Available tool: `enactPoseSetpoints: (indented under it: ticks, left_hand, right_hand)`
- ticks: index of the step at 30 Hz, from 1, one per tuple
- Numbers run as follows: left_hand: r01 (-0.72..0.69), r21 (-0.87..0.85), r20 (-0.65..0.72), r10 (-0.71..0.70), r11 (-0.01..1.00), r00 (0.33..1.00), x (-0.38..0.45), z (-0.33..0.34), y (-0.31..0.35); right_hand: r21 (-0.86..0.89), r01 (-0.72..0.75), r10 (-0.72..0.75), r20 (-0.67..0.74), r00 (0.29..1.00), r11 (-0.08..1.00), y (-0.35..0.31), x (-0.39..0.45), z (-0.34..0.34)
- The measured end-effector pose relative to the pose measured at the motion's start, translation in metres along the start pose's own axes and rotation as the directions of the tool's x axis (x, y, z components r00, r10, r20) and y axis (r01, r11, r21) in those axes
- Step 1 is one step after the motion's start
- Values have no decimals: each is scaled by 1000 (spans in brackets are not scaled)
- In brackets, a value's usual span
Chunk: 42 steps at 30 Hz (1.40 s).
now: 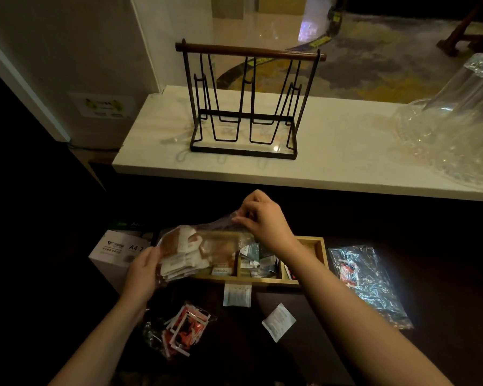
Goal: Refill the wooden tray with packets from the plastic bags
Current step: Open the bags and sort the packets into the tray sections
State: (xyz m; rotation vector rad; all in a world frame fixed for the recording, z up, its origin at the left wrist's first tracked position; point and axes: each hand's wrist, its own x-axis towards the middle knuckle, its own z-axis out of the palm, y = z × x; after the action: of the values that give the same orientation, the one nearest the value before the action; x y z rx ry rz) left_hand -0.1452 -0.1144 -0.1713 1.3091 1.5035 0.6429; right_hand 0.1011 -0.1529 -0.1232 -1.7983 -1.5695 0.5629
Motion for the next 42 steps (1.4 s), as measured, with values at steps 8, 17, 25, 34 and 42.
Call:
enactPoseSetpoints:
  ticks: [8,17,25,34,42]
  left_hand:
    - [-182,271,-65,207,945,976,17,-30,-1]
    - [-291,475,-82,371,830,925,22,-38,4]
    - [-338,465,-51,406,818,913,19,-34,12]
    - [-366,480,-34,434,797,900,19,-31,25]
    - [-396,488,24,441,778,897,19,-28,41]
  right_hand:
    - [-45,-35,39,94,995,998,29,-1,41]
    - [-97,-51,66,161,985,994,39,-1,61]
    - [-83,-77,90,169,981,994,48,-11,65]
    - [-97,-76,92,169,981,992,51,-15,66]
    - [-143,-77,96,134,986,987,55,-17,66]
